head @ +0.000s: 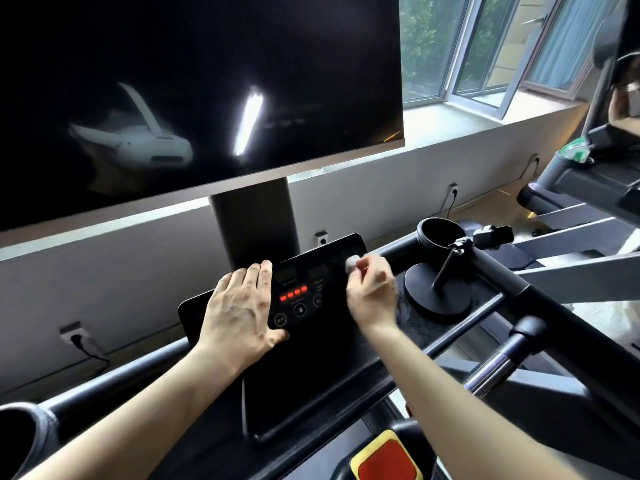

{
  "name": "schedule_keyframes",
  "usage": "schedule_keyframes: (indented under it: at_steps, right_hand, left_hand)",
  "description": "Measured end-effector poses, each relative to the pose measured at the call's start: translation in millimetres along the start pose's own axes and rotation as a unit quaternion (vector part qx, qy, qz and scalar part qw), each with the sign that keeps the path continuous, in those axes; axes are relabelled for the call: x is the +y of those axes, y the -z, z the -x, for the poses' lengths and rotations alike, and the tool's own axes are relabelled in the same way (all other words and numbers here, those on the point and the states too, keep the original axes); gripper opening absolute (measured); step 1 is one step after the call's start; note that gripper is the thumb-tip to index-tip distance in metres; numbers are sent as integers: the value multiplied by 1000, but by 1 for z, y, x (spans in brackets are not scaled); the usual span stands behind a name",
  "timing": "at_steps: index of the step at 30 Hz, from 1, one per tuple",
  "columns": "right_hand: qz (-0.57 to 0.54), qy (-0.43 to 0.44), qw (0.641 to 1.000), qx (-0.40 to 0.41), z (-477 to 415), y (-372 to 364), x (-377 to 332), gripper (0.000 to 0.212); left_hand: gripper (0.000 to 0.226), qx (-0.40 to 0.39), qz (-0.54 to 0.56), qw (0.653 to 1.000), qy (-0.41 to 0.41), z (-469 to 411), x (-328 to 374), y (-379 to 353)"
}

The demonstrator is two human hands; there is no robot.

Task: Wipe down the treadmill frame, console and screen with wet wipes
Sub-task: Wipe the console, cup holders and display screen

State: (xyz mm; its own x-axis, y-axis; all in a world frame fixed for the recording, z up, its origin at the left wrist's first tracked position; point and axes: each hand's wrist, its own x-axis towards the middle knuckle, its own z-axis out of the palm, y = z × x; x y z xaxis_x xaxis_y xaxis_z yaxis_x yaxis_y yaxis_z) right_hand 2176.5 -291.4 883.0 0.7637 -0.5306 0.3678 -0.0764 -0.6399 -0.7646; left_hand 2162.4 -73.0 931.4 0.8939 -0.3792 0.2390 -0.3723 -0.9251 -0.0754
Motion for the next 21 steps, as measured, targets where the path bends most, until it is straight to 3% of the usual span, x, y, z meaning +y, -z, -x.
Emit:
schedule_keyframes:
  at_steps: [5, 7, 13, 15, 19, 21]
  right_hand:
    - [-15, 155, 984, -89, 30, -7, -20, 8]
    - [-4, 148, 986, -72, 13, -4, -8, 8]
    - [3, -18, 1000, 12, -28, 6, 12, 6]
    - [0, -2, 1000, -1, -14, -1, -3, 6]
    - [2, 142, 984, -104, 7, -8, -16, 10]
    - [11, 139, 986, -93, -6, -5, -6, 9]
  left_hand:
    - [124, 2, 3, 1000, 0, 0, 0, 2]
    - [124, 2, 2, 1000, -1, 0, 1, 2]
    - [124, 0, 3, 1000, 1, 0, 1, 4]
    - [125, -2, 1, 1000, 2, 1, 2, 5]
    - [125, -2, 4, 1000, -2, 1, 2, 6]
    - [125, -2, 6, 1000, -5, 1, 1, 7]
